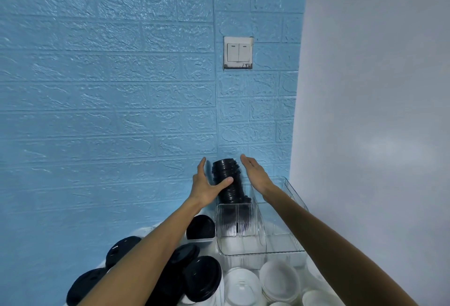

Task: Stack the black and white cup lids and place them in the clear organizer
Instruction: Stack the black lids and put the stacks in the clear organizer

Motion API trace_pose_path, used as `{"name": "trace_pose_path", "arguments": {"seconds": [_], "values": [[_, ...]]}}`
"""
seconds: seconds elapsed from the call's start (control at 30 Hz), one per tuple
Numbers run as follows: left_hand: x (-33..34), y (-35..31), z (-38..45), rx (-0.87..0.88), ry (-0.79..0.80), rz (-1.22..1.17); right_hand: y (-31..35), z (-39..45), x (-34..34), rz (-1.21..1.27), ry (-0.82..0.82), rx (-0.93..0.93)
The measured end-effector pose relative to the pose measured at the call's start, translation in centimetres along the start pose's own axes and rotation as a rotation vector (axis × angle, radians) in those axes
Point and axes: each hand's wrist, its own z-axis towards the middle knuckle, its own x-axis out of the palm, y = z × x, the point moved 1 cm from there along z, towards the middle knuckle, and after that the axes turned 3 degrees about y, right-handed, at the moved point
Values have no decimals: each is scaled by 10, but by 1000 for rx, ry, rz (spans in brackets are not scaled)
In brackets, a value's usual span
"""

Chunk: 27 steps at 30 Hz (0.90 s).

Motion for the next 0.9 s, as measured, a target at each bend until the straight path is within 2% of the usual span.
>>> {"name": "trace_pose_path", "arguments": {"seconds": [0.1, 0.3, 0.57, 0.73, 0.9], "values": [[-8, -6, -8, 1, -20, -31, 11, -9, 1, 28, -45, -41], [-35, -51, -37, 42, -92, -145, 66, -39, 5, 85, -26, -125], [-91, -100, -143, 239, -173, -280, 128, -143, 30, 237, 54, -298], [-108, -67, -230, 241, -208, -234, 88, -223, 71, 155, 205, -316], [-114, -8, -296, 200, -181, -125, 22, -268, 108, -169, 272, -302]]}}
